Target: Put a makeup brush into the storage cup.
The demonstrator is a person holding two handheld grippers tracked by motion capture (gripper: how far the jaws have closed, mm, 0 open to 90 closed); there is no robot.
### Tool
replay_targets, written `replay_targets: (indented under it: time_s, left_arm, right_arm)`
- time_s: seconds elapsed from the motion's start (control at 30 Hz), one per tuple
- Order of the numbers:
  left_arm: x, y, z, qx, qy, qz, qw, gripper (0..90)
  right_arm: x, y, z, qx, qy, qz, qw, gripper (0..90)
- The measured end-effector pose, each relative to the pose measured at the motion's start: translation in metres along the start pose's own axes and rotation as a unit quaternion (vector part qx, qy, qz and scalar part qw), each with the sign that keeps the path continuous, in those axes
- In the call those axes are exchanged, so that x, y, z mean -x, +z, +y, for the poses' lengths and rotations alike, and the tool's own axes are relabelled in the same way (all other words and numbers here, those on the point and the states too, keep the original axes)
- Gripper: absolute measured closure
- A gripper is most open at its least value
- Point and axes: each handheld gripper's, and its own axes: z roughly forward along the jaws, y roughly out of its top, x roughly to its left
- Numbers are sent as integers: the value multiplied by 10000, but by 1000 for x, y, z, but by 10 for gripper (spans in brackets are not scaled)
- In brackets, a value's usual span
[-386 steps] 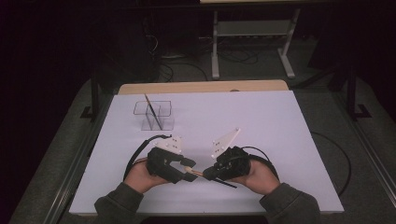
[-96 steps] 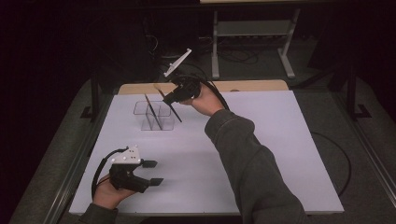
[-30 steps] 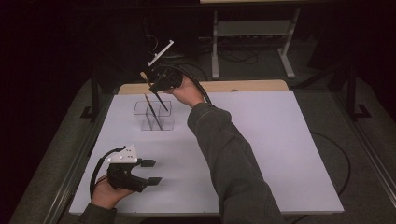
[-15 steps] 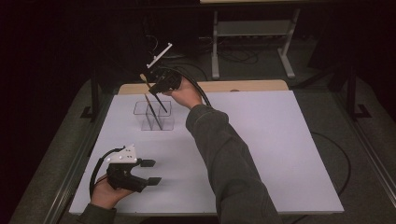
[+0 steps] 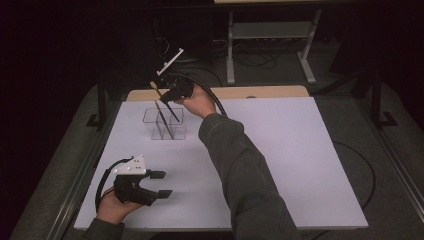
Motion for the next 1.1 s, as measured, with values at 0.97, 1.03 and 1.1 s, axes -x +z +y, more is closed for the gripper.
replay_targets:
  time_s: [0.97,1.03,1.1]
  left_arm:
    - [-2,-1,-1,-33,39,-5,10000,318]
    - [-2,-1,-1,-33,35,-2,10000,318]
    - [-2,-1,-1,-33,36,1,10000,318]
  right_arm:
    - [3,6,-13,12,156,-41,9999,826]
    - [3,7,-13,10,136,-57,9999,826]
    - [3,8,-13,10,167,-50,9998,826]
